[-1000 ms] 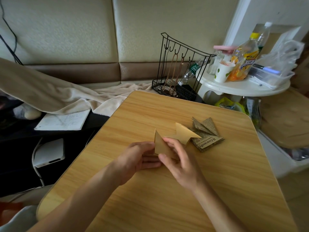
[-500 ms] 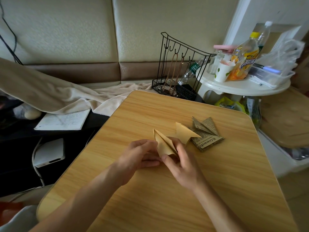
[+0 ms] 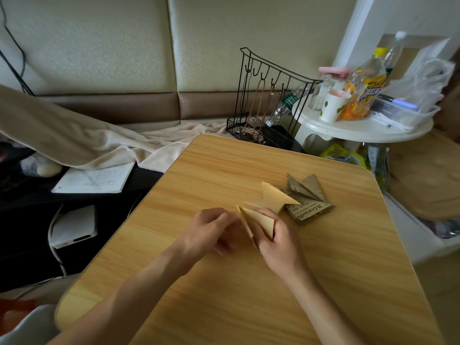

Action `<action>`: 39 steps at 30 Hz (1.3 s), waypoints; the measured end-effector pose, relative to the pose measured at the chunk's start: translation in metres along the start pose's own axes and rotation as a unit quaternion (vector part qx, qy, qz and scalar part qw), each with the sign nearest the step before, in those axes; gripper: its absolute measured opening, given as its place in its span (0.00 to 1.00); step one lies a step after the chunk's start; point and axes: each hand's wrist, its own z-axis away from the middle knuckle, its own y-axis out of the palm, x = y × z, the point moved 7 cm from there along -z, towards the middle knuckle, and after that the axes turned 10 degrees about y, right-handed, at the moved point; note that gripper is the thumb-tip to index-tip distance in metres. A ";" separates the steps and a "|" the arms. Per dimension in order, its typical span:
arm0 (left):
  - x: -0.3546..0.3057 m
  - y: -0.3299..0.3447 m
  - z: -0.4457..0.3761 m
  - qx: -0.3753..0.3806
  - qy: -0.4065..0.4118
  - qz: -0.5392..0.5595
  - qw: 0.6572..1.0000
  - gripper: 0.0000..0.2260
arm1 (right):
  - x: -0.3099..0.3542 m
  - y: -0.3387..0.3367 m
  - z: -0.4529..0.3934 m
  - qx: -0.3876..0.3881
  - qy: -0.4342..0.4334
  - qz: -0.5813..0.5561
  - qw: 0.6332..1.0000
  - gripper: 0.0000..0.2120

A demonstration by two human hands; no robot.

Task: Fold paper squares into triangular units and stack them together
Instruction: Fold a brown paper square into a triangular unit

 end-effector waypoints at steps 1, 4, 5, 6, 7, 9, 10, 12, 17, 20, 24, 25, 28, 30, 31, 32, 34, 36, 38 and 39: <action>0.000 -0.001 0.000 -0.011 -0.002 0.024 1.000 0.14 | 0.000 0.001 0.000 0.003 -0.001 0.005 1.000 0.06; 0.005 -0.006 -0.001 -0.047 -0.011 0.079 0.996 0.12 | 0.004 -0.001 0.003 -0.013 -0.016 0.024 0.999 0.07; 0.007 -0.007 -0.002 -0.055 -0.015 0.088 0.994 0.11 | 0.005 -0.002 0.003 -0.018 -0.021 0.024 0.999 0.06; 0.009 -0.008 -0.002 -0.060 -0.017 0.094 0.994 0.09 | 0.006 -0.002 0.004 -0.020 -0.027 0.022 0.999 0.06; 0.010 -0.009 -0.002 -0.063 -0.018 0.098 0.993 0.09 | 0.007 -0.002 0.004 -0.022 -0.031 0.022 0.999 0.05; 0.011 -0.011 -0.002 -0.067 -0.022 0.102 0.992 0.07 | 0.006 -0.003 0.005 -0.028 -0.031 0.023 0.999 0.06; 0.012 -0.011 -0.002 -0.066 -0.024 0.102 0.992 0.06 | 0.006 -0.003 0.005 -0.034 -0.029 0.022 0.999 0.06; 0.012 -0.012 -0.002 -0.060 -0.026 0.092 0.994 0.04 | 0.007 -0.006 0.006 -0.051 -0.037 0.016 0.998 0.05; 0.010 -0.011 -0.001 -0.041 -0.027 0.038 0.998 0.03 | 0.015 -0.013 0.007 -0.101 -0.095 0.048 0.989 0.07; 0.012 -0.014 -0.001 -0.076 -0.041 0.044 0.995 0.03 | 0.015 -0.017 0.011 -0.154 -0.108 0.078 0.979 0.24; 0.017 -0.022 0.001 -0.133 -0.065 0.066 0.987 0.03 | 0.024 -0.023 0.017 -0.207 -0.165 0.100 0.959 0.18; 0.018 -0.023 0.002 -0.140 -0.070 0.069 0.985 0.03 | 0.027 -0.023 0.019 -0.211 -0.181 0.106 0.955 0.14; 0.020 -0.024 0.004 -0.147 -0.089 0.087 0.981 0.04 | 0.033 -0.012 0.018 -0.140 -0.207 0.115 0.962 0.07; 0.021 -0.023 0.004 -0.140 -0.102 0.095 0.980 0.04 | 0.033 0.001 0.017 -0.054 -0.209 0.118 0.969 0.05; 0.020 -0.022 0.004 -0.133 -0.106 0.093 0.981 0.05 | 0.032 0.006 0.017 -0.023 -0.207 0.127 0.970 0.03; 0.020 -0.022 0.004 -0.125 -0.107 0.087 0.982 0.05 | 0.031 0.010 0.017 -0.005 -0.200 0.140 0.970 0.02; 0.018 -0.022 0.003 -0.108 -0.104 0.064 0.987 0.05 | 0.026 0.013 0.015 0.007 -0.182 0.160 0.970 0.02; 0.015 -0.025 0.003 -0.094 -0.090 -0.011 0.991 0.06 | 0.023 0.013 0.014 0.005 -0.169 0.167 0.971 0.02; 0.008 -0.034 0.000 -0.106 -0.036 -0.216 0.970 0.08 | 0.022 0.013 0.013 0.007 -0.159 0.169 0.973 0.03; 0.002 -0.036 0.000 -0.118 -0.007 -0.313 0.942 0.08 | 0.021 0.014 0.012 0.009 -0.156 0.168 0.973 0.03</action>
